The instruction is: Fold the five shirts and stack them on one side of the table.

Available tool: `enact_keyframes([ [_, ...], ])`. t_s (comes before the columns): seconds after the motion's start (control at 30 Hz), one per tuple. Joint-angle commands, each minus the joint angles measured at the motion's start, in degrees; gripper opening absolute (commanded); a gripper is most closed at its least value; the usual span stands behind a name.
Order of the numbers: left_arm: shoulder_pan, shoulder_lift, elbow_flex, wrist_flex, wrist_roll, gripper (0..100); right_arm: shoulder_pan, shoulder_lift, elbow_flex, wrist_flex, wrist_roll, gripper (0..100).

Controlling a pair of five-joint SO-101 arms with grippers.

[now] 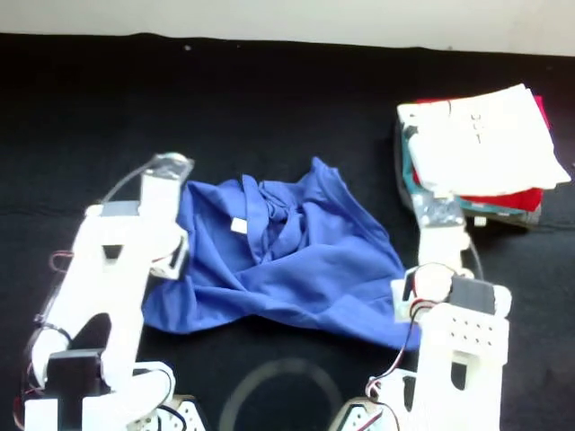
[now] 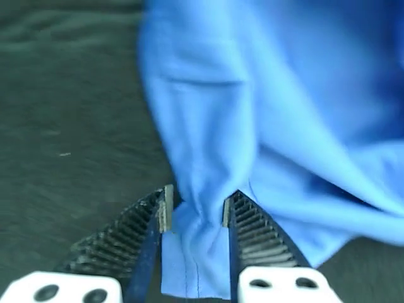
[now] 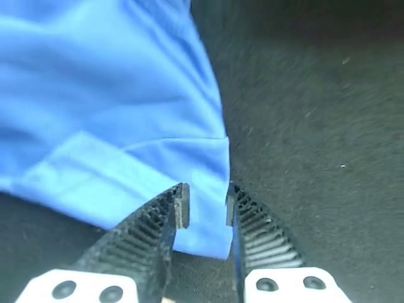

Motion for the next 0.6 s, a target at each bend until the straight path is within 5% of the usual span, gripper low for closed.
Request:
enact_keyframes([
  [0.0, -3.47, 0.92, 0.22, -3.87, -3.96, 14, 0.13, -1.19, -4.7, 0.13, -2.55, 10.5],
  [0.33, -14.46, 21.05, -17.36, -5.8, -6.59, 14, -5.32, -0.75, -7.78, 0.04, -6.42, 10.5],
  [0.57, -17.54, 23.16, -30.9, 8.0, -6.86, 14, -14.99, -0.57, -1.27, -10.24, -6.51, 10.8],
])
